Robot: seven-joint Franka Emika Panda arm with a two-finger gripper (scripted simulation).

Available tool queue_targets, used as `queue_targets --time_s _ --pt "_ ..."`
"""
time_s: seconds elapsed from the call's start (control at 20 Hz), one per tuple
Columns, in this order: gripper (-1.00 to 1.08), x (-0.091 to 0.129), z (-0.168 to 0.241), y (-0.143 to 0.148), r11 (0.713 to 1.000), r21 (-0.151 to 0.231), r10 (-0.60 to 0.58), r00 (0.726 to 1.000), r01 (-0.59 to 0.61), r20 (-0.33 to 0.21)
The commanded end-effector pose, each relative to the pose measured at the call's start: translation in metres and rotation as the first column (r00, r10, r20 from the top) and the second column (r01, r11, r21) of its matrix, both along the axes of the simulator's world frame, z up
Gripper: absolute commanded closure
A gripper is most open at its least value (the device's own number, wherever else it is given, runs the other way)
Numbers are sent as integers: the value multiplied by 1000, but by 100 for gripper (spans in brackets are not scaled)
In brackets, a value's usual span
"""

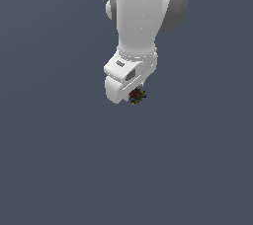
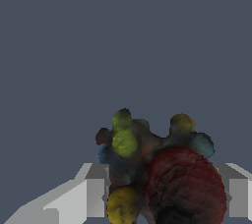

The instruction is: Pick up the object and move it to a goal position.

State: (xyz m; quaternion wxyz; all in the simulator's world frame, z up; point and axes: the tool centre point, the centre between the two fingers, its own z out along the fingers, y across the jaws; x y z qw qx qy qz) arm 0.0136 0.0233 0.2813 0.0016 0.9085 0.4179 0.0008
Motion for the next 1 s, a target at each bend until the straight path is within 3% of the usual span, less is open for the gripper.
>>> queue_targets --time_s 0.0,0.55,0.95 --pt "108 -5 31 7 1000 0 0 1000 0 0" --pt "108 -21 151 33 1000 2 0 1000 0 -2" --pt "108 -26 201 43 1000 2 -1 1000 1 -2"
